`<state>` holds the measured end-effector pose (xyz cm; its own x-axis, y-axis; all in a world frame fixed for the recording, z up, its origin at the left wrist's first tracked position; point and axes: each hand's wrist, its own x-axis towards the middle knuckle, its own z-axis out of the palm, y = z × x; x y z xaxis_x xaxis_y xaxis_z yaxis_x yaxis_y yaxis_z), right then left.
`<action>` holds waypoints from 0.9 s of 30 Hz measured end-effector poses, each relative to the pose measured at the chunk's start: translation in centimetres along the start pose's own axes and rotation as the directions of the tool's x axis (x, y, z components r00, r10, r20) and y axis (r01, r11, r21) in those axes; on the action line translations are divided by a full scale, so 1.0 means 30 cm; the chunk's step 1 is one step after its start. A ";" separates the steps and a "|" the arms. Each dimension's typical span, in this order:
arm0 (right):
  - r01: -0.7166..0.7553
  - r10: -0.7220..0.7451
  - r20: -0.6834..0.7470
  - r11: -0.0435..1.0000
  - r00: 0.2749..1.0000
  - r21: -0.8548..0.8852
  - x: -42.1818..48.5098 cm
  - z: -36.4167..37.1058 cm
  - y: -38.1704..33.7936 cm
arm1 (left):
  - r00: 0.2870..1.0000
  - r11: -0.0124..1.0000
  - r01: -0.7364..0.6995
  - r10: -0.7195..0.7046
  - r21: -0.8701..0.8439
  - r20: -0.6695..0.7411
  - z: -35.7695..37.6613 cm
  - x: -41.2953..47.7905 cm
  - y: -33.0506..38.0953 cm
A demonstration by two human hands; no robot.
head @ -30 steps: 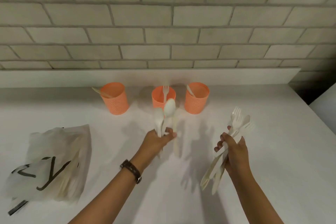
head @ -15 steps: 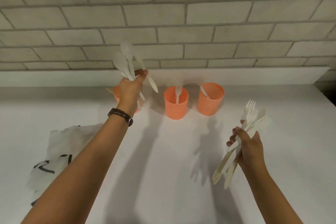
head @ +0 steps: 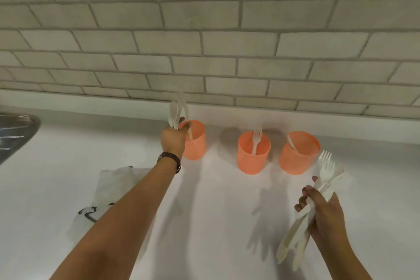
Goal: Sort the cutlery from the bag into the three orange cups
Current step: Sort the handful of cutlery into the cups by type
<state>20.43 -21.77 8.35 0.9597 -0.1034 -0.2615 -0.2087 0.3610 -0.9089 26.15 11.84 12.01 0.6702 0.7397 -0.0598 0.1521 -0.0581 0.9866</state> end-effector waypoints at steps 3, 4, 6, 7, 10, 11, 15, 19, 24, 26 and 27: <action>0.013 -0.013 0.009 1.000 1.000 -0.007 0.002 -0.001 -0.003 | 0.999 1.000 -0.016 0.017 0.011 -0.032 -0.021 -0.031 -0.021; 0.016 -0.016 0.010 1.000 1.000 -0.009 0.000 -0.002 -0.003 | 0.998 0.999 -0.038 0.037 -0.017 -0.049 -0.028 -0.045 -0.025; 0.012 -0.012 0.011 1.000 1.000 -0.010 -0.004 -0.004 -0.003 | 0.997 0.994 -0.072 0.069 -0.083 -0.038 -0.035 -0.097 -0.018; 0.008 -0.008 0.009 1.000 1.000 -0.006 -0.007 -0.005 -0.003 | 0.997 0.991 -0.079 0.081 -0.109 0.016 -0.036 -0.134 -0.010; 0.002 -0.002 -0.006 1.000 1.000 0.008 -0.024 -0.013 -0.002 | 0.946 0.984 -0.033 0.088 -0.176 0.313 -0.030 -0.258 0.021; 0.000 0.000 -0.009 1.000 1.000 0.013 -0.030 -0.018 -0.001 | 0.911 0.982 -0.004 0.080 -0.187 0.404 -0.027 -0.294 0.026; -0.002 0.002 -0.032 1.000 0.999 0.014 -0.061 -0.052 -0.006 | 0.809 0.983 0.006 0.104 -0.185 0.579 0.010 -0.386 0.041; 0.016 -0.015 -0.083 1.000 0.996 0.015 -0.088 -0.102 -0.030 | 0.711 0.970 0.079 0.107 -0.230 0.695 0.096 -0.418 0.064; 0.042 -0.040 -0.164 0.999 0.986 0.005 -0.105 -0.184 -0.068 | 0.648 0.985 0.028 0.112 -0.170 0.753 0.277 -0.465 0.137; 0.050 -0.047 -0.186 0.999 0.981 0.012 -0.108 -0.209 -0.084 | 0.648 0.982 0.064 0.097 -0.180 0.756 0.367 -0.485 0.179; 0.053 -0.048 -0.196 0.998 0.979 0.017 -0.108 -0.221 -0.091 | 0.640 0.974 0.103 0.089 -0.200 0.763 0.414 -0.489 0.197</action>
<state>16.63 -28.55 9.54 0.9130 -0.3005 -0.2761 -0.1548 0.3711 -0.9156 26.22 -7.69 16.85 0.9968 -0.0438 -0.0663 0.0723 0.1532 0.9856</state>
